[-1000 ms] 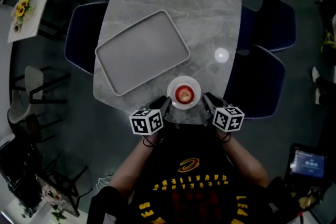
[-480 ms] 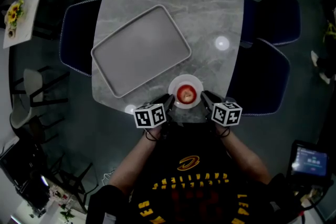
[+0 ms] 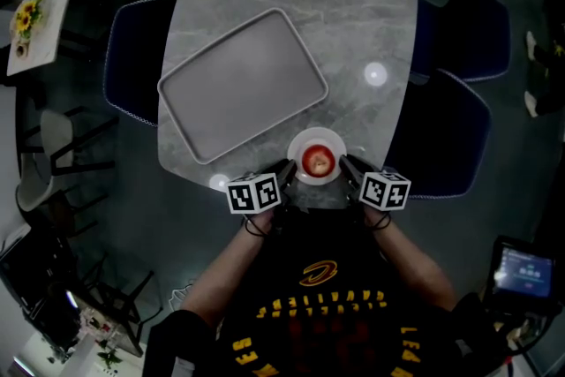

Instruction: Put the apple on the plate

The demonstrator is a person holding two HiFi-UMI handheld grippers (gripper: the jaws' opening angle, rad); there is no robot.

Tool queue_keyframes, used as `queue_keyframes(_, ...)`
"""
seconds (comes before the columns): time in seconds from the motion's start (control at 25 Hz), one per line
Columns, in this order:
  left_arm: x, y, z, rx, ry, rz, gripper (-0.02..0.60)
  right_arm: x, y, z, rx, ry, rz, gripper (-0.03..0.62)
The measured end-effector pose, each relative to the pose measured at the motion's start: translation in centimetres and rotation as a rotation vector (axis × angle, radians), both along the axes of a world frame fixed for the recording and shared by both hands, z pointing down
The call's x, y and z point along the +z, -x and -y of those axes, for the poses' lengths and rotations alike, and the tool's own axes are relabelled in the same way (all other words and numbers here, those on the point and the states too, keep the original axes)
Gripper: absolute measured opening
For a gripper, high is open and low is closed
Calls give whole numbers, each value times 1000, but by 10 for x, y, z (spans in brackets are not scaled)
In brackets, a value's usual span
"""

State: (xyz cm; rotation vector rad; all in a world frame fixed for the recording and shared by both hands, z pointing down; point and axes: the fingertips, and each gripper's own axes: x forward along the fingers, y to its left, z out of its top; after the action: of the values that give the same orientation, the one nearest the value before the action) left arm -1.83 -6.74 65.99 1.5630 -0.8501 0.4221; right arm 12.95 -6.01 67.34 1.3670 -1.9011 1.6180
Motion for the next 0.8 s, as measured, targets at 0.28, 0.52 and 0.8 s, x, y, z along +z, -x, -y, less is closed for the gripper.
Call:
queue_keyframes(0.28, 9, 5, -3, 8, 28, 47, 78, 1, 1, 0, -18, 5, -4, 71)
queue_keyframes(0.52, 16, -5, -9, 9, 86, 15, 77, 2, 2, -2, -14, 19, 17, 54)
queue_keyframes(0.8, 18, 0, -12, -51, 143, -22, 44, -2, 3, 0, 8, 34, 80, 46)
